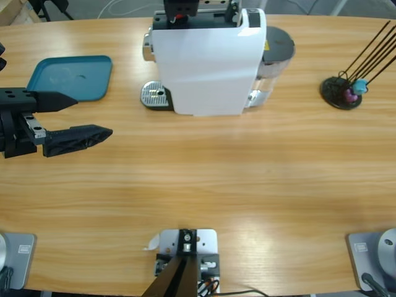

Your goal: Pour coffee

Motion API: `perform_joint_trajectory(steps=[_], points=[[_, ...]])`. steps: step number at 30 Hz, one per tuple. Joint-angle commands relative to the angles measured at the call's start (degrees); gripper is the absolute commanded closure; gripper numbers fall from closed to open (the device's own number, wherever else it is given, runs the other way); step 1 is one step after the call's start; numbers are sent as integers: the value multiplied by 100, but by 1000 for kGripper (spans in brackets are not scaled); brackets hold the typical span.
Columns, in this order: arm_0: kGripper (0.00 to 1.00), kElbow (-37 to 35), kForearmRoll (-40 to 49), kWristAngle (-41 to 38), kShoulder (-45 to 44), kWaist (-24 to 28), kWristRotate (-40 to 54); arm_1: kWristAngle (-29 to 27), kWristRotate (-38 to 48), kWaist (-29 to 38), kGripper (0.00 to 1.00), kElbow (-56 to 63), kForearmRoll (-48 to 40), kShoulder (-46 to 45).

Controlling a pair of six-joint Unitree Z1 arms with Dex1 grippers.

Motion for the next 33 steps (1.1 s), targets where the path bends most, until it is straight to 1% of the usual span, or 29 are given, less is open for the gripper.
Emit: perform_joint_trajectory(steps=[1, 22, 30, 31, 32, 33], points=[[0, 209, -75, 89, 111, -52, -81, 240, 74, 43, 1000, -2494, 45, 55], [0, 209, -83, 92, 113, -52, -73, 78, -82, -133, 1000, -2496, 78, 108], [0, 269, -83, 92, 80, -52, -80, 138, -89, -142, 1000, -2494, 62, 201], [0, 271, -83, 92, 80, -52, -81, 180, -82, -142, 977, -2501, 55, 217], [0, 271, -83, 92, 85, -52, -81, 227, -53, -142, 647, -2503, 57, 227], [0, 271, -83, 92, 90, -52, -81, 234, -31, -142, 378, -2503, 64, 229]])
